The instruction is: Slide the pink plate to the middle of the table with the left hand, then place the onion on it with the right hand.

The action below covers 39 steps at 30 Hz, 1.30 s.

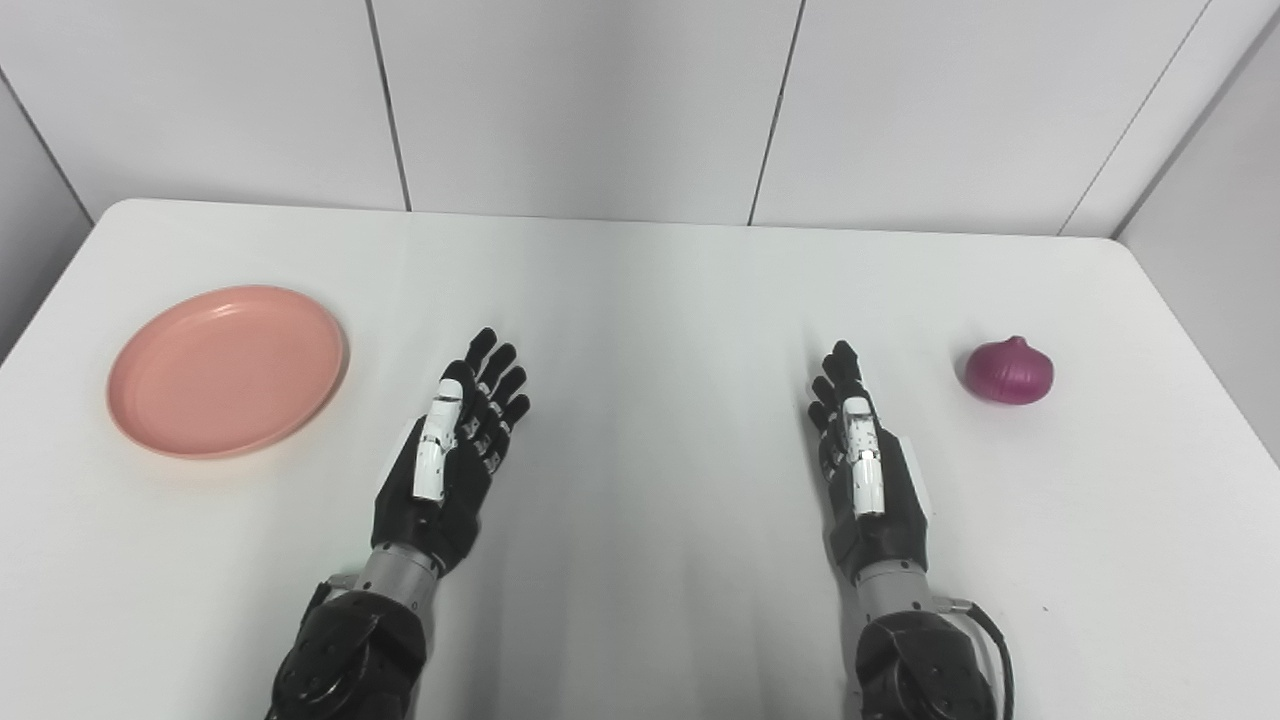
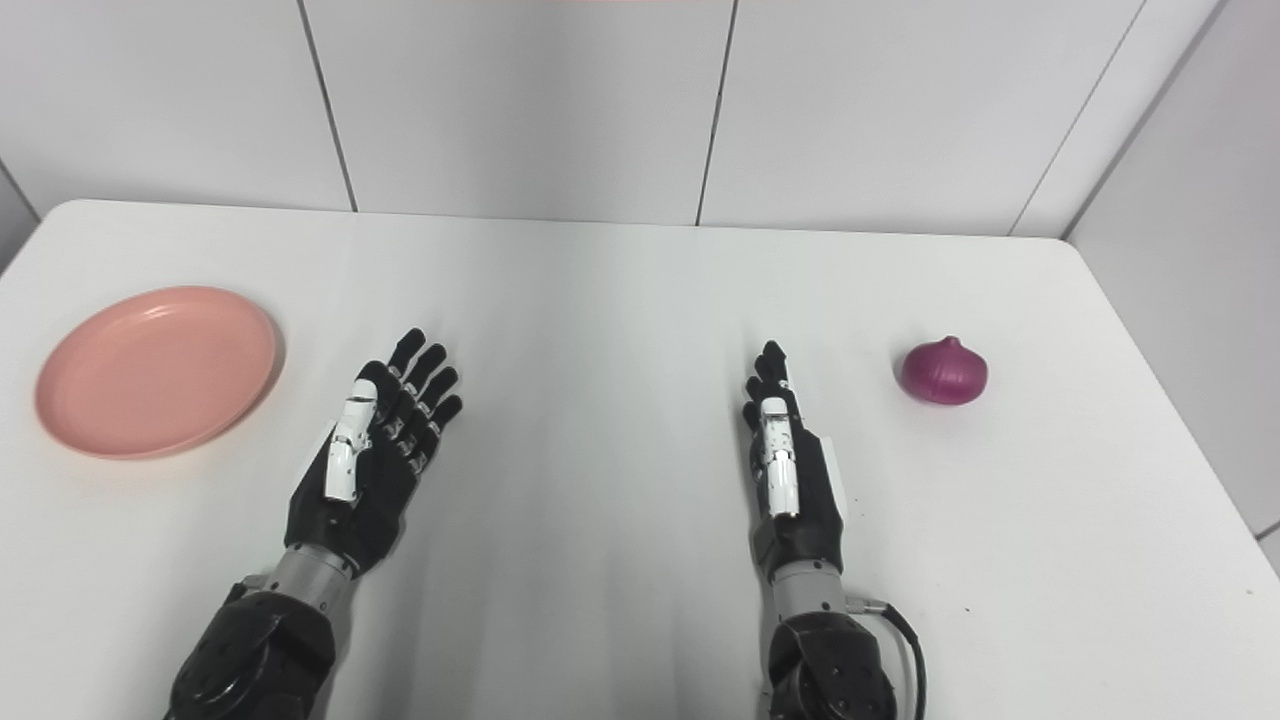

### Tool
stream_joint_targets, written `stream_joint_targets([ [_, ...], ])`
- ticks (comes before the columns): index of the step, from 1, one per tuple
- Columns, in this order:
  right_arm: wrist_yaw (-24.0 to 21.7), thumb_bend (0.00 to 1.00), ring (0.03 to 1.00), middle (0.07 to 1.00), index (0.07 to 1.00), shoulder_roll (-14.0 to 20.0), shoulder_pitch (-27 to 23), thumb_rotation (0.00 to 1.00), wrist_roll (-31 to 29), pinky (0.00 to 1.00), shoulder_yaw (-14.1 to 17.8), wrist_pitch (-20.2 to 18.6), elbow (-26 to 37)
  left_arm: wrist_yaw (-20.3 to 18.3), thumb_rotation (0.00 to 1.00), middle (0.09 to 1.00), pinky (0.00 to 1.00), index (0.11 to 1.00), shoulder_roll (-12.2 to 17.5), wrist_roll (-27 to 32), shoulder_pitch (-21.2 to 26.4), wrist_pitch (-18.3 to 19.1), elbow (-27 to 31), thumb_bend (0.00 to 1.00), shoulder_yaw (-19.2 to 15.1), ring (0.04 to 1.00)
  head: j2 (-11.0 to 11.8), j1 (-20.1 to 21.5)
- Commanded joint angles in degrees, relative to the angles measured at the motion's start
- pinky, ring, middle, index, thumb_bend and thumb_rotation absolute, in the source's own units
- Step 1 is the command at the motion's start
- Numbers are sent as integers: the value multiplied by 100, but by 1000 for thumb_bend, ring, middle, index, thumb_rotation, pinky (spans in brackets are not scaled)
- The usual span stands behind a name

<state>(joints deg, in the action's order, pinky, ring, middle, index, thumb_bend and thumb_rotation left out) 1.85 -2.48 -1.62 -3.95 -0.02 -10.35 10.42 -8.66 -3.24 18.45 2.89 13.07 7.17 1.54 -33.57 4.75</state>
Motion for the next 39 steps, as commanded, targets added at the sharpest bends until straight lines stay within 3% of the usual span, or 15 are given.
stream_joint_targets([
  [1,-42,242,1000,1000,1000,-17,-19,1000,-12,1000,-16,-59,-65,64,1000,1000,1000,1000,-18,-35,8,52,-62,452,-22,1000,11,-12],
  [39,-45,198,1000,1000,1000,-10,-2,1000,-68,1000,-12,-31,-94,38,1000,1000,1000,1000,-25,74,58,49,-140,458,-76,1000,106,-103],
])
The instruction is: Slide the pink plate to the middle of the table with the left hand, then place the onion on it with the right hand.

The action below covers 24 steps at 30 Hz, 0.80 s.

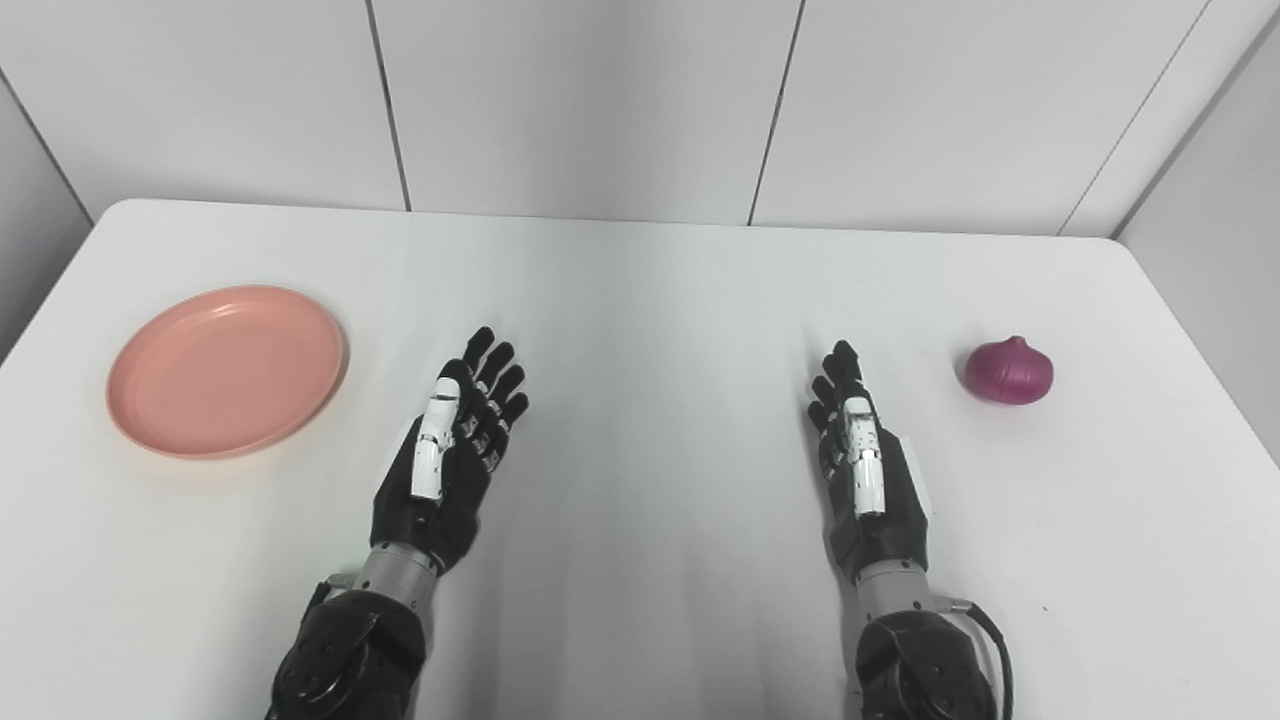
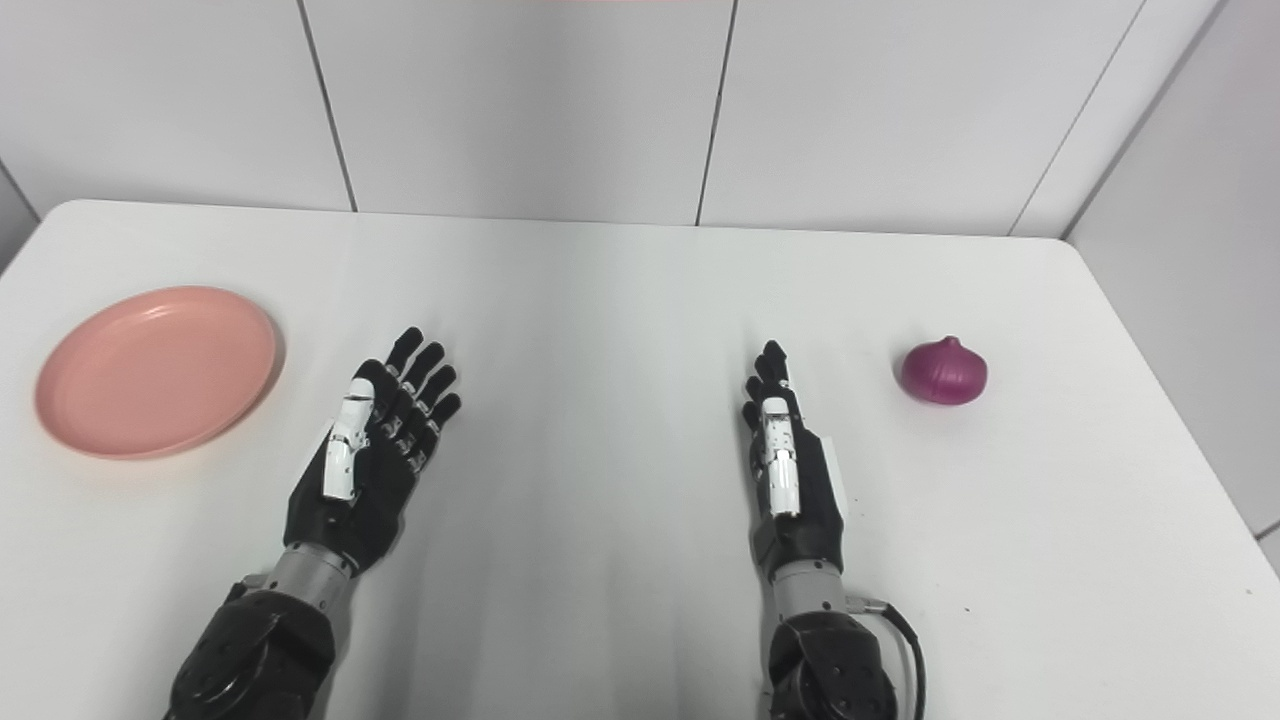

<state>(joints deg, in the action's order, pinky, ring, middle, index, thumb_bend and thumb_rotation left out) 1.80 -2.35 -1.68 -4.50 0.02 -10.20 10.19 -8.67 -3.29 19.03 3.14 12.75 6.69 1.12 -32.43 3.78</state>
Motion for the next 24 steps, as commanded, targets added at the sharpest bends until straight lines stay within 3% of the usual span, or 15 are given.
stream_joint_targets([
  [1,-44,198,1000,1000,1000,-19,5,1000,-13,1000,-16,-46,-72,36,1000,1000,1000,1000,-21,20,33,76,-97,459,-33,1000,-9,-9],
  [12,-55,209,1000,1000,1000,-4,40,1000,-4,1000,-25,-90,-40,71,1000,1000,1000,1000,-52,-36,0,56,-96,457,-24,1000,33,-82],
  [20,-123,205,1000,1000,1000,110,39,1000,-51,1000,32,-47,-95,218,1000,1000,1000,1000,-200,-165,-9,91,-107,445,50,996,155,-490],
  [24,-210,214,1000,1000,1000,172,36,1000,-197,1000,105,-27,-103,261,1000,1000,999,1000,-277,-304,-8,-18,-197,449,150,993,249,-911],
])
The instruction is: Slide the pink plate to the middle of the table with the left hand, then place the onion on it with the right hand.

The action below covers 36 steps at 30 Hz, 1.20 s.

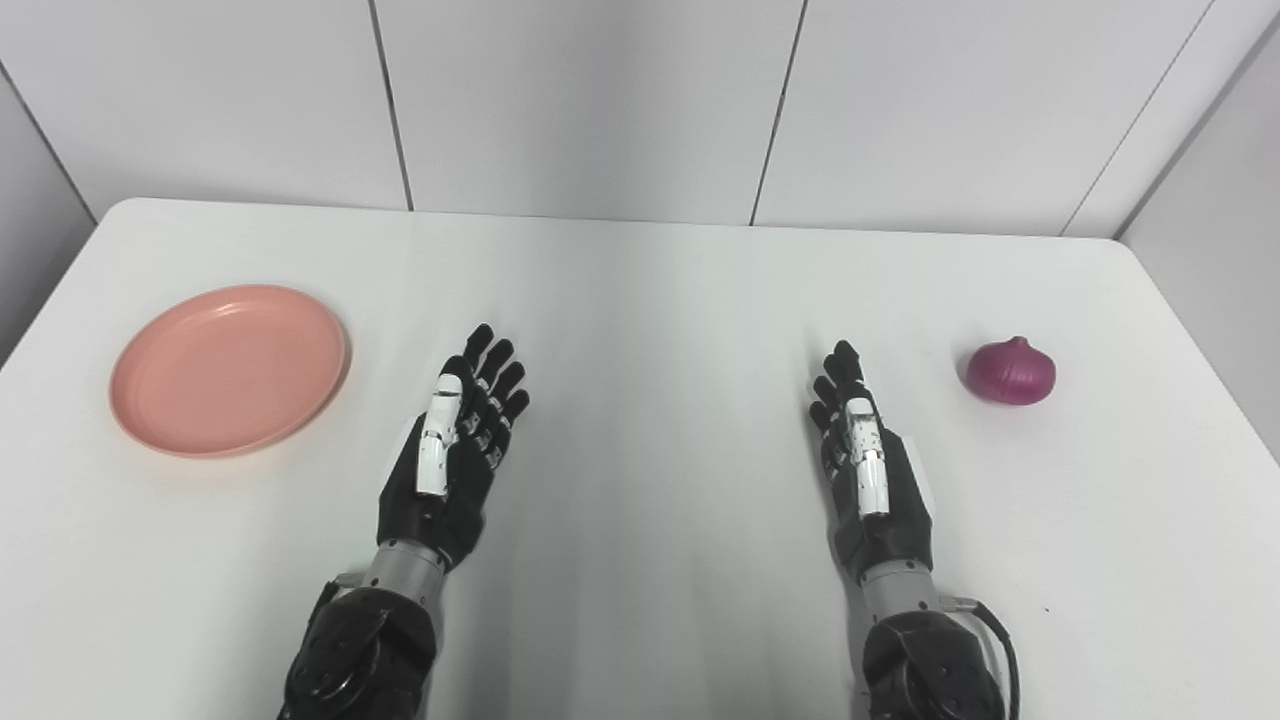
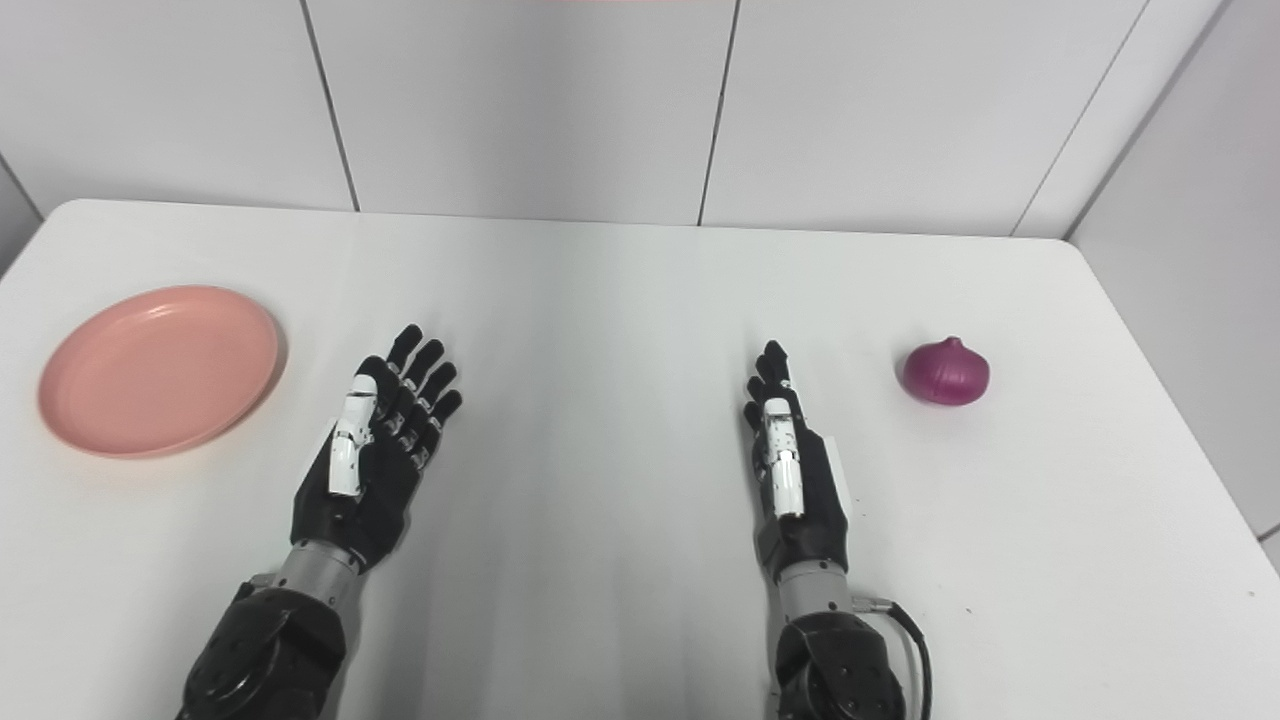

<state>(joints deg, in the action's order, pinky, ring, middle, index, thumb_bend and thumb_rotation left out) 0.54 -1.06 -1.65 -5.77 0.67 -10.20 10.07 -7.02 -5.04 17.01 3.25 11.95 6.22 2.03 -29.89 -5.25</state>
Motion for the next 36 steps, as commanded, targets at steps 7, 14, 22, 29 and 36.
stream_joint_targets([
  [7,-219,209,1000,1000,1000,231,53,1000,-147,1000,89,37,-76,141,1000,1000,997,996,-301,-241,5,-53,-302,447,163,989,147,-561],
  [14,-261,133,1000,1000,1000,387,34,1000,-196,1000,160,-15,-99,223,1000,989,988,976,-522,-420,66,-306,-597,444,260,980,419,-1252],
  [22,-218,111,1000,1000,1000,412,2,1000,-312,1000,287,-184,-116,383,1000,979,952,966,-718,-653,171,-516,-910,435,394,961,754,-1947],
  [29,-347,257,1000,1000,1000,487,-61,1000,-404,1000,355,18,-388,507,1000,996,961,991,-805,-792,280,-722,-1258,446,484,980,1092,-2489],
  [36,-305,243,1000,1000,1000,437,-133,1000,-416,1000,454,207,-671,541,1000,997,966,990,-824,-773,410,-931,-1585,449,506,981,1333,-2760],
])
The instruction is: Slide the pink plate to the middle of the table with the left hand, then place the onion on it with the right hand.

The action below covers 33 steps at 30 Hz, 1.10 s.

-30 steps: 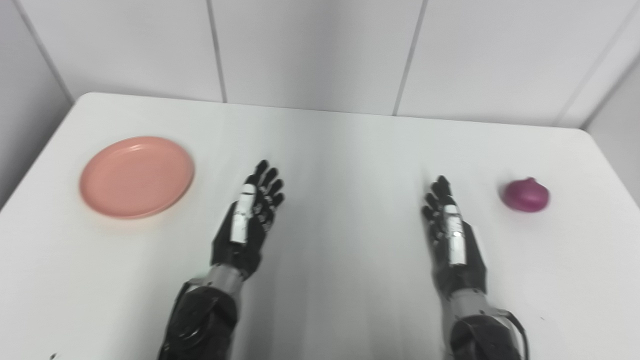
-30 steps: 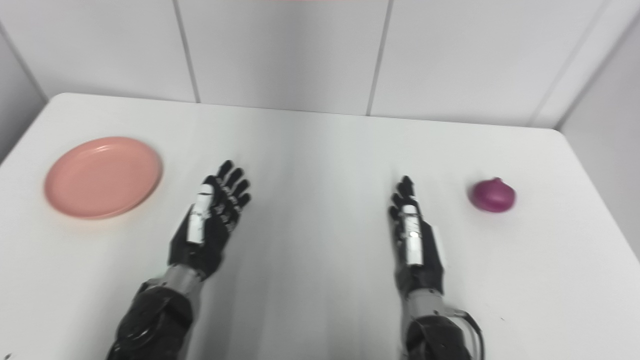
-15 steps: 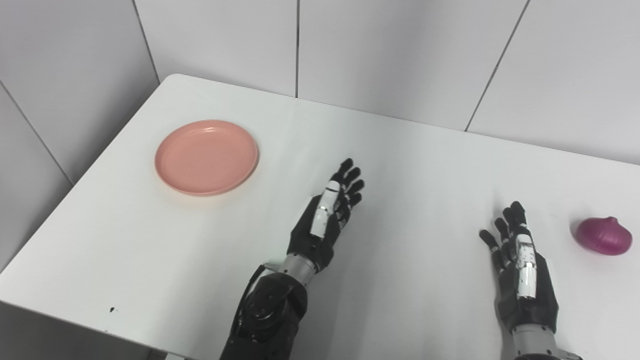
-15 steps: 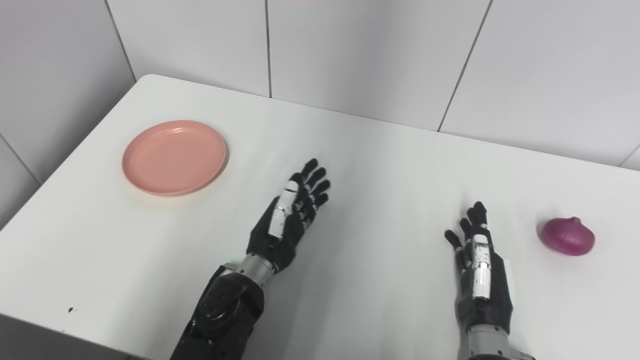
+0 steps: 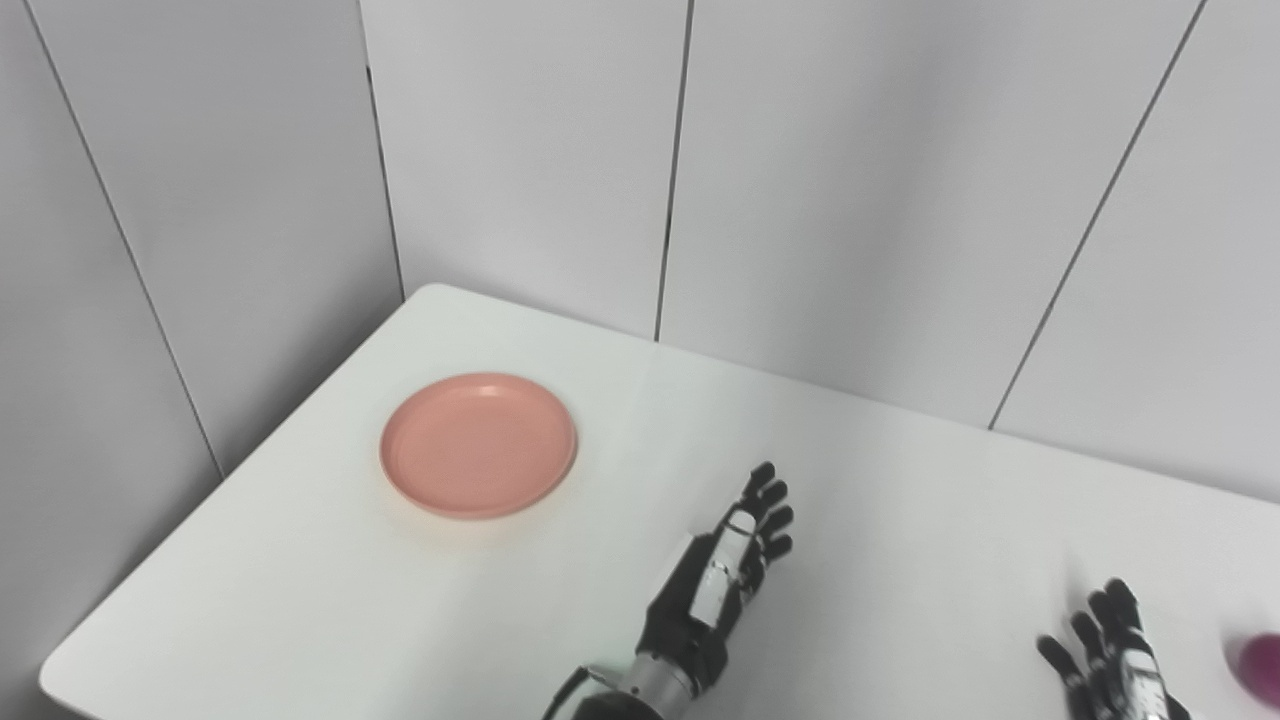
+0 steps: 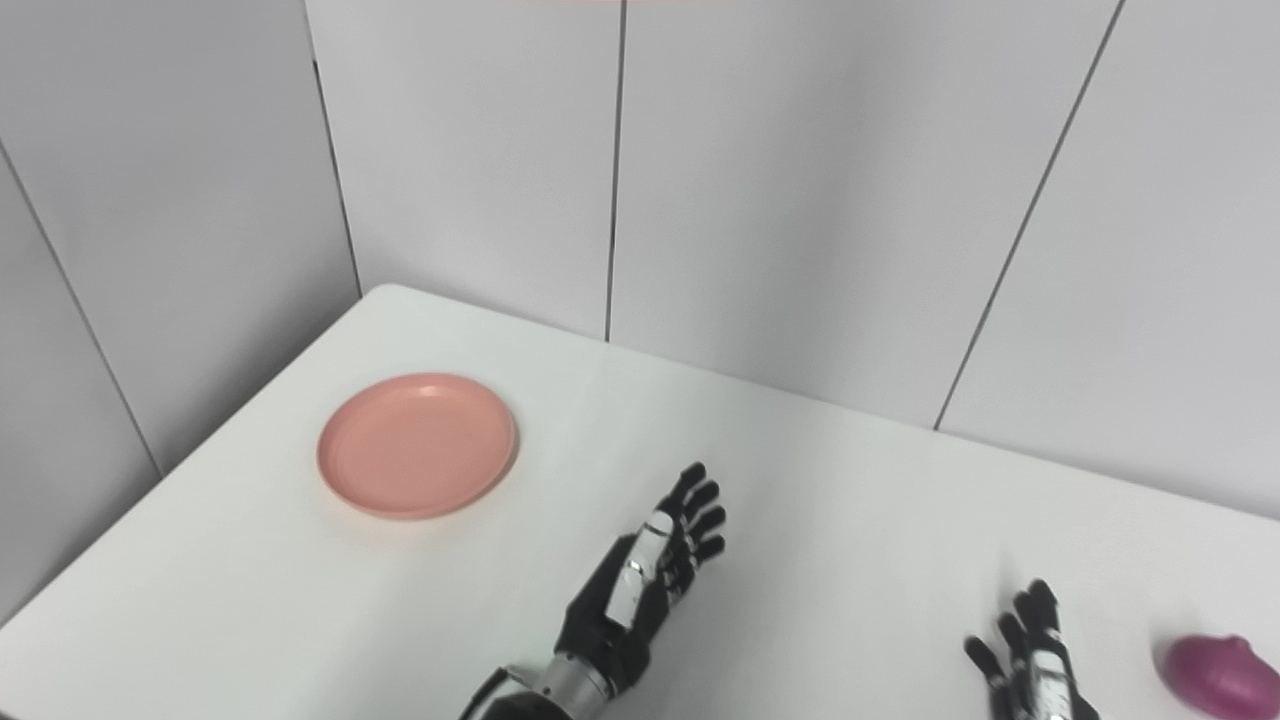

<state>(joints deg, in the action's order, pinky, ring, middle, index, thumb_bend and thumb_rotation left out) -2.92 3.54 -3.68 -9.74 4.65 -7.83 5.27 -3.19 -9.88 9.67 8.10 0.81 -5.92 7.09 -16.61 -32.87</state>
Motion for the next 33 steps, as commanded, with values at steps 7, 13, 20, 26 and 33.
stream_joint_targets([
  [7,19,271,1000,1000,1000,4,49,1000,3,1000,56,125,-284,190,1000,999,974,989,-347,-8,-6,59,-517,444,36,983,10,-81],
  [13,6,312,1000,1000,1000,24,46,1000,-10,1000,64,126,-288,242,1000,996,972,991,-349,-24,40,26,-569,471,43,981,2,-96],
  [20,25,310,1000,1000,1000,26,40,1000,-5,1000,71,38,-230,291,1000,986,964,980,-333,63,93,22,-500,468,-41,971,-22,-127],
  [26,23,335,1000,1000,1000,34,27,1000,-6,1000,83,72,-259,284,1000,974,950,965,-249,101,185,174,-253,442,-86,962,-73,-110],
  [33,31,354,999,1000,995,16,12,1000,-26,1000,85,5,-227,266,1000,972,978,962,-93,70,365,386,166,445,-214,957,-69,-123],
])
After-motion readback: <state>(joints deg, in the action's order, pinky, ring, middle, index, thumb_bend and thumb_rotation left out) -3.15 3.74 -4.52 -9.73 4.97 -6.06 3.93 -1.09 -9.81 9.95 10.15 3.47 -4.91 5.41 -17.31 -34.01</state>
